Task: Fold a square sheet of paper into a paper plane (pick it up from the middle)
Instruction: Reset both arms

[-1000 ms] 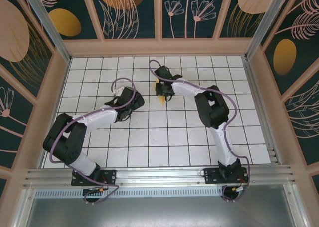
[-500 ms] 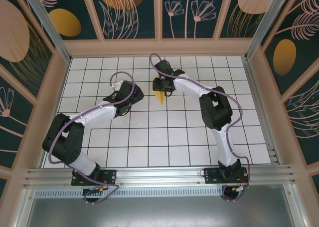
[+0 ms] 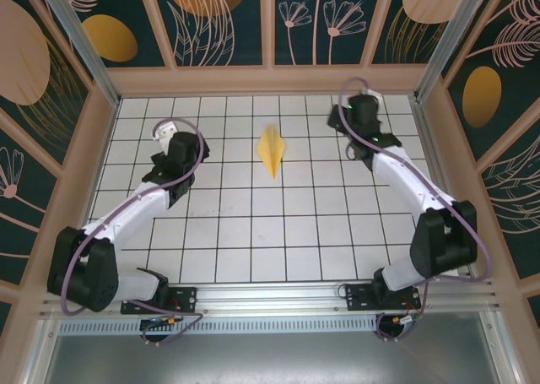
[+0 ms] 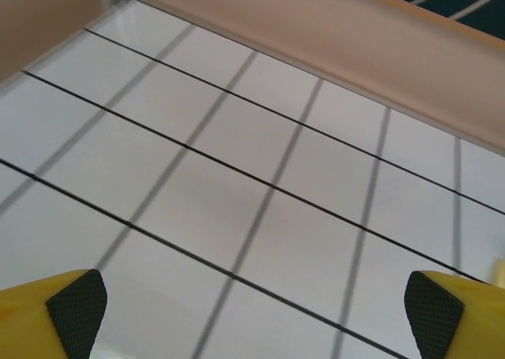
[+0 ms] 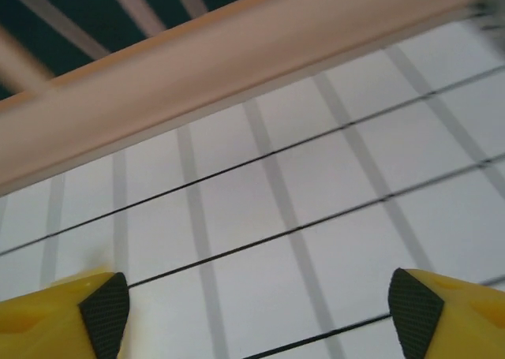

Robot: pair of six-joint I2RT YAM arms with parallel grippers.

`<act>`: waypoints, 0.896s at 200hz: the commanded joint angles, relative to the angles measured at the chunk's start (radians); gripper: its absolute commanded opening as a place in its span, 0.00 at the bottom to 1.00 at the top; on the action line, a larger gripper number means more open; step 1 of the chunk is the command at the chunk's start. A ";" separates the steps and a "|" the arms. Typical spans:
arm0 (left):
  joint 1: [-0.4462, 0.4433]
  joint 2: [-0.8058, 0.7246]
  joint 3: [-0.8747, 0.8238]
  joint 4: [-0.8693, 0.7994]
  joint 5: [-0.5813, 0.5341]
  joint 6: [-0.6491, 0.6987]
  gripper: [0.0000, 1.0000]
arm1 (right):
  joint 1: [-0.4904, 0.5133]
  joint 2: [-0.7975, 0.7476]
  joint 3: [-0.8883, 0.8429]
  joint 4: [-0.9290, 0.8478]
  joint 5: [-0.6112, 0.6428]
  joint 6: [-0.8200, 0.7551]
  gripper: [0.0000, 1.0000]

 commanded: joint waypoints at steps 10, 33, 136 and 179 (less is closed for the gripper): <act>0.059 -0.088 -0.189 0.263 -0.217 0.175 0.98 | -0.135 -0.144 -0.308 0.333 0.082 -0.097 0.93; 0.094 -0.119 -0.304 0.436 -0.239 0.283 0.99 | -0.251 -0.183 -0.539 0.594 0.008 -0.116 0.95; 0.287 0.065 -0.521 1.026 0.281 0.486 0.99 | -0.304 -0.028 -0.809 1.148 -0.147 -0.300 0.93; 0.352 0.119 -0.563 1.178 0.421 0.488 0.99 | -0.303 0.028 -0.904 1.364 -0.260 -0.345 0.93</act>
